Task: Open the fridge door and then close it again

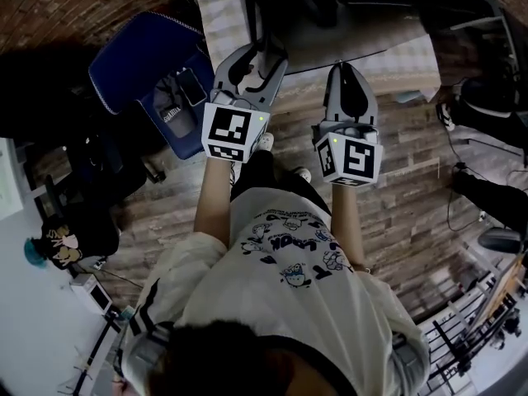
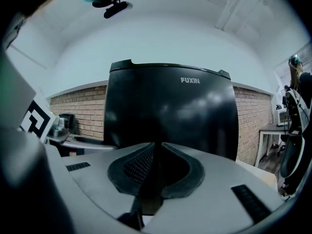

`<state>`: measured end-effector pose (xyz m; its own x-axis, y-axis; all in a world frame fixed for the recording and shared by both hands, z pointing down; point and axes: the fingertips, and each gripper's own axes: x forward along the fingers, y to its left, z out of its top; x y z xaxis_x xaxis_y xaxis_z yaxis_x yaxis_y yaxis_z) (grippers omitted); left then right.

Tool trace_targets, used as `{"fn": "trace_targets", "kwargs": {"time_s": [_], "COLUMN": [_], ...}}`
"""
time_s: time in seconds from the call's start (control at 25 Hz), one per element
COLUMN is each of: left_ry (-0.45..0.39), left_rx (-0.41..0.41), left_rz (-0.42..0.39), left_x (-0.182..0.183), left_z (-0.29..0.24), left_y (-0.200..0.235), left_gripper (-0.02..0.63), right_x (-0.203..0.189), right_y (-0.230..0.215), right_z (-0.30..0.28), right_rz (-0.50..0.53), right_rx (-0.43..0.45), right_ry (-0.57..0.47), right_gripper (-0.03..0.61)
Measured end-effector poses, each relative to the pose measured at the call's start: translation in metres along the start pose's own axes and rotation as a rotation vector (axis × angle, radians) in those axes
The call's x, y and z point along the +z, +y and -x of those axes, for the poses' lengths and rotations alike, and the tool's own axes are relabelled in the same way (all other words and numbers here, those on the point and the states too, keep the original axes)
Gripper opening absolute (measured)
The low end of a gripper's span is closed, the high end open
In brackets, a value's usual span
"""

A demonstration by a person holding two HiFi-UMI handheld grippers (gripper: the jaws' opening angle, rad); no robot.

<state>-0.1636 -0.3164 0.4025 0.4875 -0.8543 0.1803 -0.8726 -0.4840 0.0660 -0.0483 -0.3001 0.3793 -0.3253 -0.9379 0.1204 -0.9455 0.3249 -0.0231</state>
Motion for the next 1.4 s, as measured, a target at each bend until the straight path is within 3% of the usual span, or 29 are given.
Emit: {"fn": "trace_targets", "kwargs": {"time_s": [0.28,0.6,1.04,1.08,1.16,1.4], "left_ry": [0.018,0.003,-0.009,-0.007,-0.006,-0.006], "left_rx": [0.018,0.029,-0.012,-0.020,-0.034,-0.089], "left_rz": [-0.001,-0.010,-0.030,-0.029,-0.032,-0.050], "left_x": [-0.010,-0.018,-0.028,-0.029,-0.032,-0.033], "left_z": [0.029,0.059,0.085,0.087,0.089,0.091], "left_y": [-0.038,-0.098,-0.191,-0.198,-0.211,-0.253], "left_gripper": [0.189,0.164,0.141,0.140,0.140,0.136], "right_x": [0.001,-0.006,-0.015,-0.017,-0.020,-0.021], "right_y": [-0.005,-0.001,-0.017,-0.017,-0.017,-0.032], "right_z": [0.046,0.104,0.186,0.192,0.203,0.233], "right_rz": [-0.003,-0.003,0.035,0.036,0.035,0.029], "right_rx": [0.025,0.143,0.225,0.235,0.259,0.245], "right_ry": [-0.012,0.010,0.050,0.057,0.071,0.070], "right_gripper": [0.037,0.037,0.040,0.050,0.166,0.166]}}
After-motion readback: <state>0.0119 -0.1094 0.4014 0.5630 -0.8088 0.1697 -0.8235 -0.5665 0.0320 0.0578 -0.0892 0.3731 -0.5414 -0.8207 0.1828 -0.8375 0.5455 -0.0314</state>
